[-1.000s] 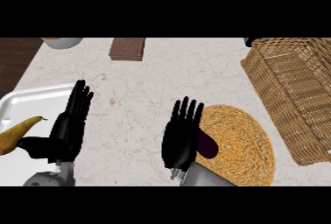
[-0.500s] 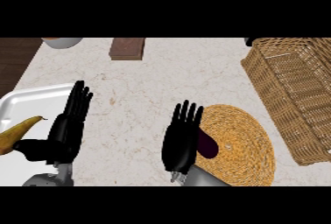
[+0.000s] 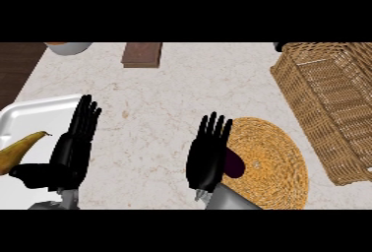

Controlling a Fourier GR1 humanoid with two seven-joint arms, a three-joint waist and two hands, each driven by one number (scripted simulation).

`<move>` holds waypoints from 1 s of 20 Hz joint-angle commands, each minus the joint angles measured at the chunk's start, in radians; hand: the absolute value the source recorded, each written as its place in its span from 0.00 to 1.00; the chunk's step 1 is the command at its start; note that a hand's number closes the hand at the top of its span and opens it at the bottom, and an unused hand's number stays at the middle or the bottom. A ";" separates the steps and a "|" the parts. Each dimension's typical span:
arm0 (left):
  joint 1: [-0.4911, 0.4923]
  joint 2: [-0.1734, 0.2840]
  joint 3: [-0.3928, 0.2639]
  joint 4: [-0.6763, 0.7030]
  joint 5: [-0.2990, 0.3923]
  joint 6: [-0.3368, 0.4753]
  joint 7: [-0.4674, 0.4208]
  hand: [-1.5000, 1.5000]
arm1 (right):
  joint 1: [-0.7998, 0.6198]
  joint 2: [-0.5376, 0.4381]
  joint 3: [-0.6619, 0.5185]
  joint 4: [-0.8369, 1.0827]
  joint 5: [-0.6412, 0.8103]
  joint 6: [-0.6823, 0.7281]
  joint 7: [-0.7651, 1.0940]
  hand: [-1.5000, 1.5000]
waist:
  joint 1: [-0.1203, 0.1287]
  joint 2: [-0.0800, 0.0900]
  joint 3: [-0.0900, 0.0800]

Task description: Pick the eggplant from the placemat and place it in the basket

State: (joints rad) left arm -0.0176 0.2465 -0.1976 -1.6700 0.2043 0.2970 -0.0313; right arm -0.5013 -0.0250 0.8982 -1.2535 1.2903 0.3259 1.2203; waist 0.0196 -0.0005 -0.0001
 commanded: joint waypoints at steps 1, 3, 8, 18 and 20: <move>-0.062 -0.014 0.008 0.029 -0.003 0.006 0.031 0.50 | -0.054 0.024 -0.028 -0.004 -0.030 0.076 0.216 0.00 | -0.007 0.002 0.000; -0.020 0.002 0.023 0.038 0.007 -0.029 -0.018 0.50 | 0.042 0.024 -0.014 0.051 0.037 -0.018 0.192 0.00 | -0.013 0.001 0.000; 0.001 -0.010 0.007 -0.011 -0.003 -0.015 0.017 0.50 | 0.037 0.024 0.007 0.078 -0.003 -0.030 0.228 0.00 | 0.004 0.001 0.000; 0.012 -0.004 0.038 0.002 -0.003 -0.047 -0.007 0.50 | 0.004 0.024 -0.083 0.104 -0.008 -0.041 0.163 0.00 | -0.005 0.000 0.000; 0.007 0.001 0.047 -0.038 -0.007 -0.026 0.029 0.50 | 0.077 0.024 -0.076 0.156 0.047 -0.095 0.146 0.00 | -0.009 -0.001 0.001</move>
State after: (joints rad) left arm -0.0200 0.2342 -0.1663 -1.6659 0.1933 0.2701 -0.0290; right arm -0.4683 -0.0136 0.8161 -1.1491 1.3025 0.2427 1.1915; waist 0.0162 -0.0038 0.0000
